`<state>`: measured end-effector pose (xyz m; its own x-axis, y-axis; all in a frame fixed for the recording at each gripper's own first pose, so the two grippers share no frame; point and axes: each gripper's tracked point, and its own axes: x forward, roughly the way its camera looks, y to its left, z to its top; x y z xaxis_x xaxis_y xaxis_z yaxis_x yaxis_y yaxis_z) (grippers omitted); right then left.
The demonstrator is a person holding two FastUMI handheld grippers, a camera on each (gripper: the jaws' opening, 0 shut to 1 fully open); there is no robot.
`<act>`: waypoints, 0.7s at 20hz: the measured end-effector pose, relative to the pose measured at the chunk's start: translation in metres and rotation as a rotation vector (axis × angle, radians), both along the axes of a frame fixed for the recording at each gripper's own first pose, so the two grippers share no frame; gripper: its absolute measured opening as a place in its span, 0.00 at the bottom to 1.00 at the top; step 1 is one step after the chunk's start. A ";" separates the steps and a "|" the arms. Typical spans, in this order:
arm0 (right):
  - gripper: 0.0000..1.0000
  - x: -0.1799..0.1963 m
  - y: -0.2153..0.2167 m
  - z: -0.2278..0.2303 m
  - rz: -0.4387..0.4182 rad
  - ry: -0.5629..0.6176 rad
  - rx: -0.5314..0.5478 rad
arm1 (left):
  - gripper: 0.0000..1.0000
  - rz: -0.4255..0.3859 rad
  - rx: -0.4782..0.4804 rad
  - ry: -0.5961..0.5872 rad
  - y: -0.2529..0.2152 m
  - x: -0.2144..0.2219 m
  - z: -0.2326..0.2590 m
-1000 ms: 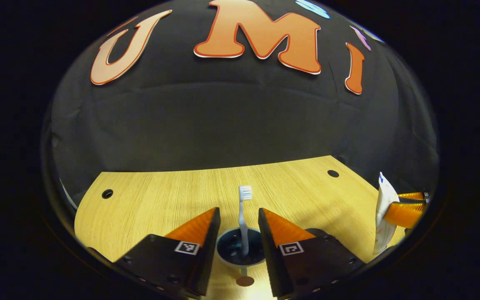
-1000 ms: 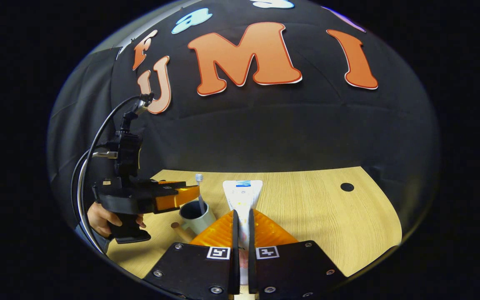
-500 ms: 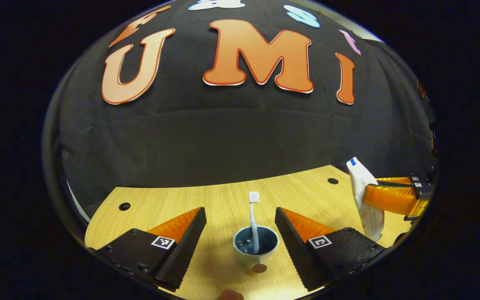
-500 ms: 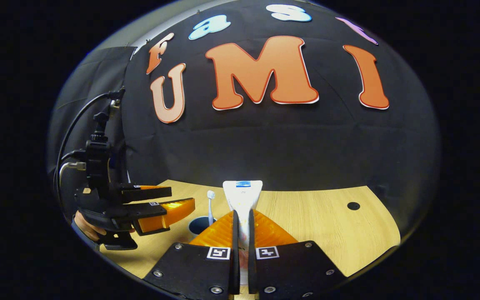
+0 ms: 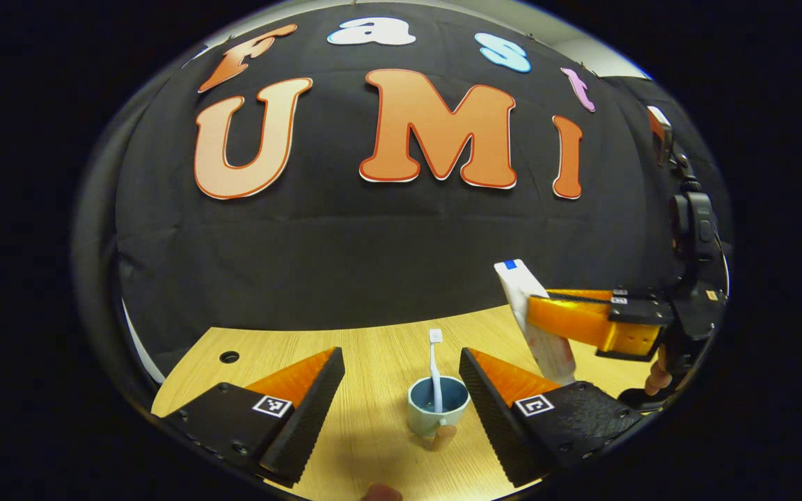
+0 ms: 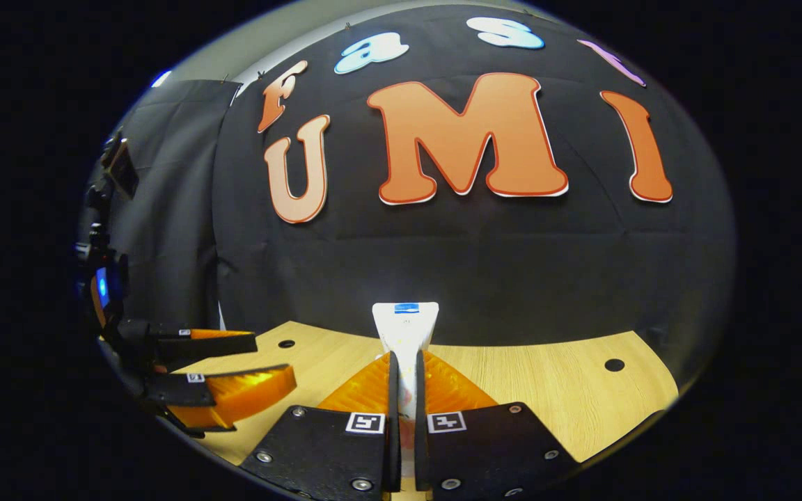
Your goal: Put the toothbrush and toothpaste on the desktop into the cup, then pick up the cup and place it on the coaster on the desktop.
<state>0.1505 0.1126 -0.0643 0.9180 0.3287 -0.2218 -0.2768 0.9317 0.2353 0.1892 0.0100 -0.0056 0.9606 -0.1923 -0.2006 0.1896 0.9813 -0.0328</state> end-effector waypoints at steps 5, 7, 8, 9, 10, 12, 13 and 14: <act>0.08 0.023 0.025 0.005 0.004 -0.046 0.028 | 0.99 0.019 -0.015 -0.031 0.018 -0.028 0.002; 0.08 0.030 0.037 0.004 0.013 -0.092 0.036 | 1.00 0.039 0.013 -0.073 0.027 -0.039 0.001; 0.08 0.034 0.041 0.000 0.011 -0.107 0.030 | 0.99 0.044 0.029 -0.084 0.029 -0.045 -0.001; 0.08 0.038 0.045 -0.002 0.009 -0.122 0.033 | 0.99 0.055 0.036 -0.098 0.033 -0.049 -0.002; 0.08 0.042 0.050 -0.004 0.010 -0.130 0.044 | 0.99 0.062 0.033 -0.114 0.038 -0.054 -0.003; 0.08 0.048 0.060 -0.008 0.014 -0.146 0.075 | 0.99 0.070 0.008 -0.144 0.044 -0.062 -0.002; 0.08 0.051 0.064 -0.010 0.016 -0.152 0.085 | 1.00 0.075 -0.003 -0.157 0.046 -0.065 0.000; 0.08 0.054 0.065 -0.015 0.015 -0.152 0.091 | 0.99 0.083 -0.007 -0.170 0.047 -0.068 0.005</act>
<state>0.2050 0.1780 -0.0789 0.9335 0.3552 -0.0499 -0.3293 0.9038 0.2734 0.1215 0.0574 -0.0004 0.9932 -0.1115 -0.0331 0.1111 0.9937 -0.0143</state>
